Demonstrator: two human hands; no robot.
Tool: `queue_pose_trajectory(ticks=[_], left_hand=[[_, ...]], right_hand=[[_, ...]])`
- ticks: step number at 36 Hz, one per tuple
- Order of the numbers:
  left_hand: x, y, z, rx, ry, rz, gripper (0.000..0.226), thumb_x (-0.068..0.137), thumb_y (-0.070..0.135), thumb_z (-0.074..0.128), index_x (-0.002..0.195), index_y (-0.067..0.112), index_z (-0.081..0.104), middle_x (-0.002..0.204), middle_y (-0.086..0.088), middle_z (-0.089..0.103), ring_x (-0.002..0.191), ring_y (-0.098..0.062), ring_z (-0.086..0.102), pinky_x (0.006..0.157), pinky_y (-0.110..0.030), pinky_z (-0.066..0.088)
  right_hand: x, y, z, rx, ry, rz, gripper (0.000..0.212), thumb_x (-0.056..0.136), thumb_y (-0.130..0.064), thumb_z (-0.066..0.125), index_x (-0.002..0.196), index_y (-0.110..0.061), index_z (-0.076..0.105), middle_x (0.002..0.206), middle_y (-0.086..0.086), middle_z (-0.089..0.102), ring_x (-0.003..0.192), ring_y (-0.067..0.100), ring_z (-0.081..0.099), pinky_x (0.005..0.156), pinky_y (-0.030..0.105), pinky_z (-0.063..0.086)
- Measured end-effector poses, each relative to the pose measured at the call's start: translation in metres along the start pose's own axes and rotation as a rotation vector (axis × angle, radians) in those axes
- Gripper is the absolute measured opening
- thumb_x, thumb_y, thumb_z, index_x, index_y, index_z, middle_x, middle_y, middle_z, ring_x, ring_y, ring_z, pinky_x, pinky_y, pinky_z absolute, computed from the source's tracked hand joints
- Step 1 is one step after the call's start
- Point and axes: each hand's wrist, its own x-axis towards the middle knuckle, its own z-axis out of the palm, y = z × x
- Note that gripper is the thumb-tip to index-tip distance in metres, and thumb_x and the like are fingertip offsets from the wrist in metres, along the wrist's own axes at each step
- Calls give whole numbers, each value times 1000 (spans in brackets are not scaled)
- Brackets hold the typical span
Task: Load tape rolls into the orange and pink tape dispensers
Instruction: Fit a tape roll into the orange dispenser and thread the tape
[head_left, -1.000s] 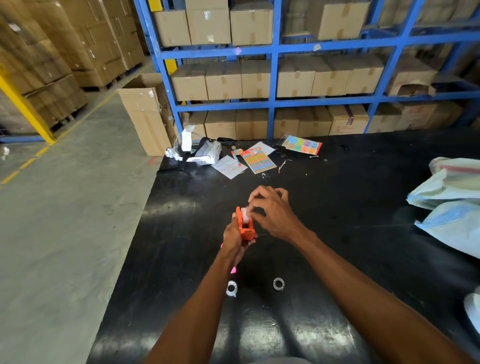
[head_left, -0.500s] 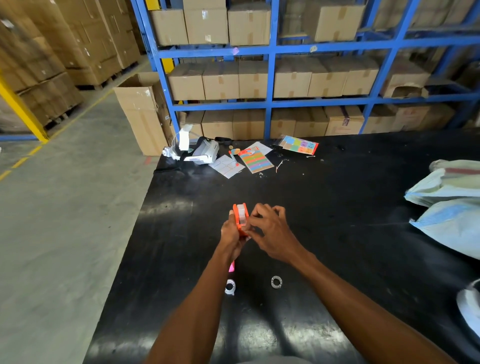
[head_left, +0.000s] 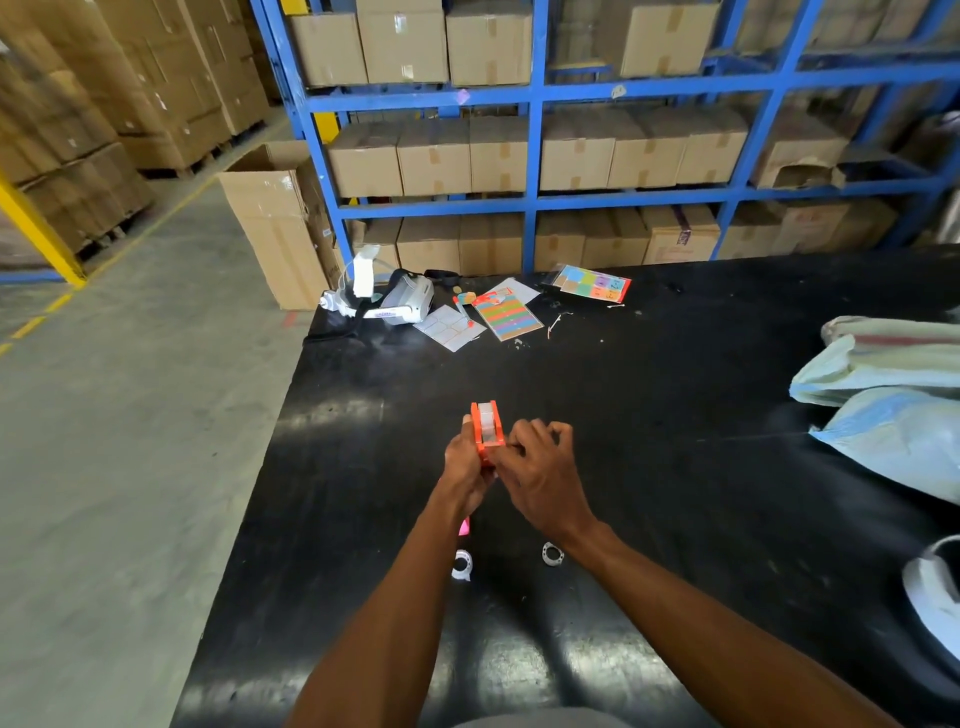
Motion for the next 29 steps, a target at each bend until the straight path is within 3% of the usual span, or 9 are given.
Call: queue_pose_trajectory(ticks=[3,5,7,9,11,16,20,25,29], left_hand=[[-4,3,3,9,13,-13,56,106,44,36,143,4,47,136,-23,60,123,-36,62,110,-49,48],[-5,5,3,13,18,-13,57,105,44,36,144,4,46,139,-25,57,122,-37,61,106,-47,50],[-6,6,1,9,21,-10,58,105,45,37,143,2,46,138,-27,58,111,-34,67,94,-42,55],[-8,9,0,-11,36,-3,58,105,45,40,142,1,48,121,-26,66,85,-23,69,73,-33,58],[-9,11,-2,-14,53,-9,58,104,46,41,141,3,49,107,-19,70,75,-18,69,58,-29,58],[-12,11,-6,30,17,-50,60,102,50,42,140,4,47,122,-25,64,80,-26,70,50,-33,62],[-11,3,-7,102,-88,-56,62,104,51,33,139,2,47,127,-28,65,92,-32,73,70,-38,66],[-13,-2,-3,242,-129,-28,60,105,49,31,138,4,52,133,-23,64,122,-38,63,105,-48,51],[-13,-3,-2,379,-118,15,58,106,48,30,136,6,56,132,-19,65,122,-34,63,105,-46,49]], right_hand=[[-2,-1,2,-23,24,3,9,89,-23,70,98,-24,69,81,0,54,76,18,51,76,35,36],[-3,-2,2,-28,26,4,9,89,-21,70,97,-24,69,81,0,54,76,18,52,76,37,38],[-4,-2,2,-33,13,-2,7,89,-20,68,94,-25,68,81,-1,52,77,18,51,77,37,37],[-8,0,2,-21,2,-24,6,88,-22,69,87,-26,66,81,-3,51,79,18,49,78,37,35],[-14,3,2,46,7,-24,5,88,-26,70,88,-29,65,82,-4,51,80,16,47,77,36,34],[-14,17,1,463,-21,349,8,91,-25,66,97,-22,70,91,-9,53,83,7,54,76,26,45],[1,28,2,663,-230,605,23,97,-26,60,116,-19,72,102,-6,63,92,6,62,84,28,56],[1,32,8,683,-394,661,23,99,-28,57,115,-22,73,102,-3,66,89,5,61,76,18,45],[-3,30,13,702,-375,701,23,100,-25,55,108,-18,76,98,-7,66,90,6,62,78,20,47]])
